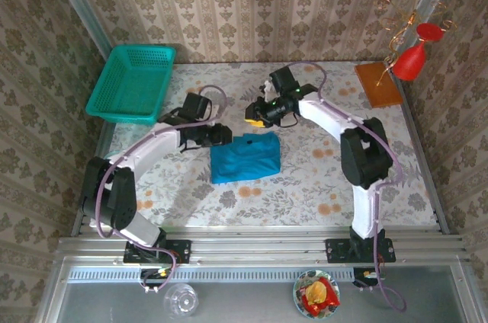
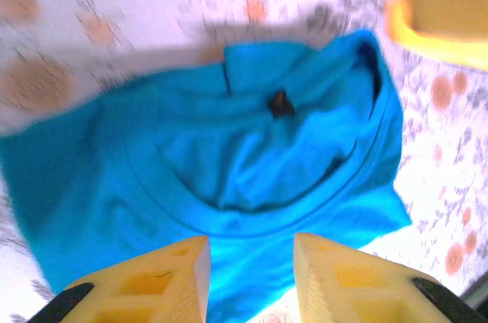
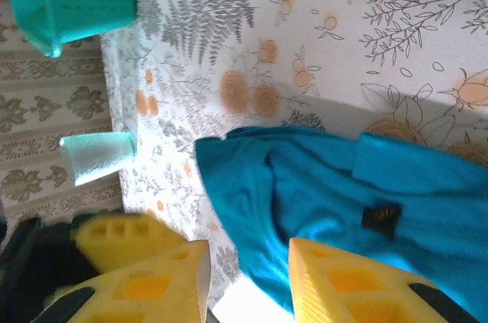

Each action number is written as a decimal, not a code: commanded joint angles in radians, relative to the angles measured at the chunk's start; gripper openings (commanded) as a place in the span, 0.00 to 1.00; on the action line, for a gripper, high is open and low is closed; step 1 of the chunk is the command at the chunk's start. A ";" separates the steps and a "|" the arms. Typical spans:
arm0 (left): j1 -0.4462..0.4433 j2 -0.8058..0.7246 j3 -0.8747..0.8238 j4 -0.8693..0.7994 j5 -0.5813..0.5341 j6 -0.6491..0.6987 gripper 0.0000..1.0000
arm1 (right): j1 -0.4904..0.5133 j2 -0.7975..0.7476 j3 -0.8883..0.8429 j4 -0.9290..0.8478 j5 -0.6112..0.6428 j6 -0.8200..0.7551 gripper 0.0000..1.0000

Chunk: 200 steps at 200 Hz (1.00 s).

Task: Fold the inside-out t-shirt

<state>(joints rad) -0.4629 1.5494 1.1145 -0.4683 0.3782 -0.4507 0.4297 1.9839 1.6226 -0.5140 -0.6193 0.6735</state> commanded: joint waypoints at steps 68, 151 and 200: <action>0.093 0.120 -0.006 0.030 0.099 0.075 0.31 | -0.083 -0.135 -0.250 -0.236 0.226 -0.200 0.46; 0.118 0.414 0.124 -0.037 -0.072 0.088 0.19 | -0.088 -0.004 -0.339 -0.028 0.017 -0.192 0.61; 0.119 0.428 0.122 -0.038 -0.058 0.089 0.19 | -0.080 0.032 -0.363 0.082 -0.066 -0.151 0.59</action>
<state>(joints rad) -0.3515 1.9312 1.2499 -0.4725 0.3660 -0.3878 0.3347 1.9877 1.2751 -0.5156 -0.5983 0.4984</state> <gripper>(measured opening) 0.190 0.607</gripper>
